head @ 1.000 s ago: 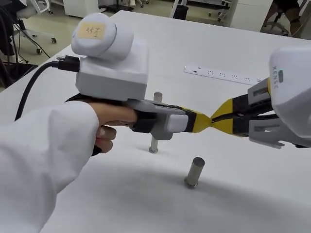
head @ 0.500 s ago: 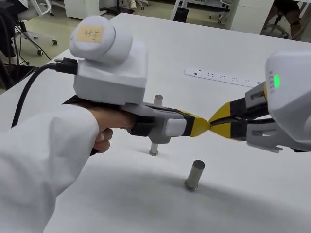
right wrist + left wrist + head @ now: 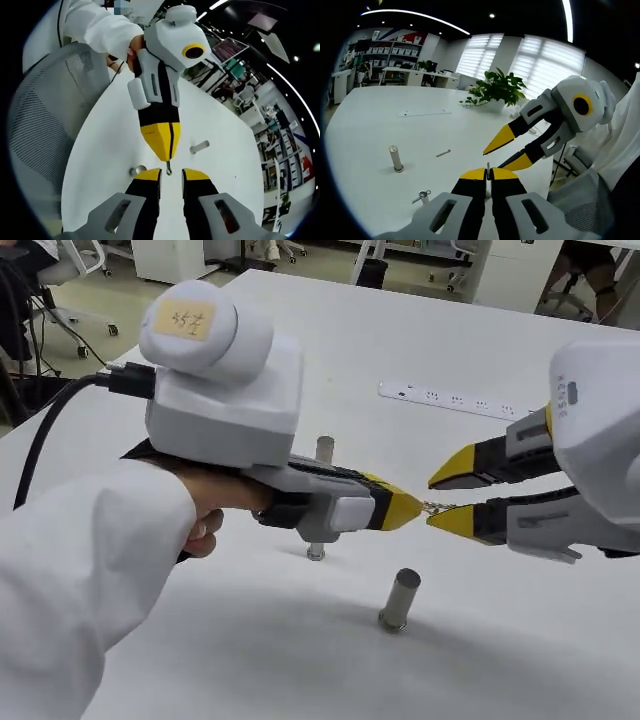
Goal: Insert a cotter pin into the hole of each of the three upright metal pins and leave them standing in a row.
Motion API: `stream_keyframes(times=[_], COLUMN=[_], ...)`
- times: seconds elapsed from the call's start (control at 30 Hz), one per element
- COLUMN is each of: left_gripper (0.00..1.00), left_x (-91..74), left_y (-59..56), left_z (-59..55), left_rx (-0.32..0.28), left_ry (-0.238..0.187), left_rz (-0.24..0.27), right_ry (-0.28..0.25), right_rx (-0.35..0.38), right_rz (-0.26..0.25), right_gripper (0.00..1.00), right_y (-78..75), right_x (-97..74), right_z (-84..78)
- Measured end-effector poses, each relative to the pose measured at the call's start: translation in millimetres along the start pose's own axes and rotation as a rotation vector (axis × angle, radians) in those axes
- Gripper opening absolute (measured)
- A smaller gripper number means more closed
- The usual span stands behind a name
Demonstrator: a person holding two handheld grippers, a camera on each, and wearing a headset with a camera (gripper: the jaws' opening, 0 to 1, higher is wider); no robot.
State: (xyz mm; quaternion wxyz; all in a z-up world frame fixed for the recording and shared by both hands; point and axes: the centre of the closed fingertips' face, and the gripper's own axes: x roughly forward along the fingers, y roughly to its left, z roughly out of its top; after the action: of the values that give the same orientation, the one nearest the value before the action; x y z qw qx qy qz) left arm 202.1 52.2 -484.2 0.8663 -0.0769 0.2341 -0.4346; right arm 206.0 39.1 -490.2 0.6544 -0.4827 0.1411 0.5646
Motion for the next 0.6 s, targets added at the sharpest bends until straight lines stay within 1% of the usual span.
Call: stream_keyframes(times=[0.03, 0.07, 0.13, 0.17, 0.2, 0.27, 0.3, 0.33, 0.37, 0.43, 0.47, 0.5, 0.53, 0.6], left_gripper=[0.00, 0.00, 0.00, 0.00, 0.00, 0.00, 0.00, 0.00, 0.00, 0.00, 0.00, 0.00, 0.00, 0.00], left_x=[-0.4, -1.5, -2.3, -3.1, -3.5, -4.4, -4.7, -4.9, -5.2, -5.5, -5.5, -5.4, -5.4, -5.3], left_y=[-0.3, -0.7, -1.1, -2.8, -4.7, -4.7, -4.6, -5.9, -8.9, -10.2, -11.0, -11.9, -14.0, -18.2], left_z=[-0.1, 2.1, 4.6, 5.6, 6.8, 7.3, 6.7, 7.1, 7.2, 7.0, 6.4, 6.1, 5.8, 5.4], left_rx=[0.006, 0.049, 0.106, 0.145, 0.160, 0.206, 0.241, 0.267, 0.281, 0.309, 0.355, 0.375, 0.377, 0.394], left_ry=[0.000, -0.013, -0.025, -0.028, -0.036, -0.034, -0.028, -0.031, -0.037, -0.036, -0.030, -0.029, -0.031, -0.037], left_rz=[0.000, -0.002, -0.003, -0.010, -0.020, -0.018, -0.018, -0.025, -0.037, -0.042, -0.047, -0.051, -0.059, -0.083], right_ry=[-0.001, -0.011, -0.022, -0.032, -0.035, -0.049, -0.057, -0.064, -0.070, -0.077, -0.084, -0.091, -0.095, -0.094], right_rx=[0.014, 0.049, 0.083, 0.116, 0.133, 0.167, 0.192, 0.200, 0.212, 0.225, 0.242, 0.253, 0.265, 0.269], right_rz=[0.002, 0.016, 0.027, 0.045, 0.051, 0.067, 0.076, 0.081, 0.094, 0.109, 0.124, 0.136, 0.146, 0.145], right_gripper=[0.14, 0.15, 0.15, 0.16, 0.16, 0.16, 0.17, 0.17, 0.16, 0.16, 0.16, 0.16, 0.15, 0.12], right_y=[0.1, 0.9, 1.8, 3.7, 3.6, 3.5, 3.3, 3.0, 4.5, 6.7, 8.3, 9.7, 11.2, 12.4], right_x=[0.1, -0.2, -0.1, -0.1, -0.4, -1.2, -1.7, -2.1, -2.9, -3.5, -3.5, -3.6, -3.7, -3.2], right_z=[-0.6, -2.4, -3.3, -3.7, -4.6, -5.2, -5.2, -4.8, -4.6, -4.1, -3.9, -3.1, -2.5, -1.2])
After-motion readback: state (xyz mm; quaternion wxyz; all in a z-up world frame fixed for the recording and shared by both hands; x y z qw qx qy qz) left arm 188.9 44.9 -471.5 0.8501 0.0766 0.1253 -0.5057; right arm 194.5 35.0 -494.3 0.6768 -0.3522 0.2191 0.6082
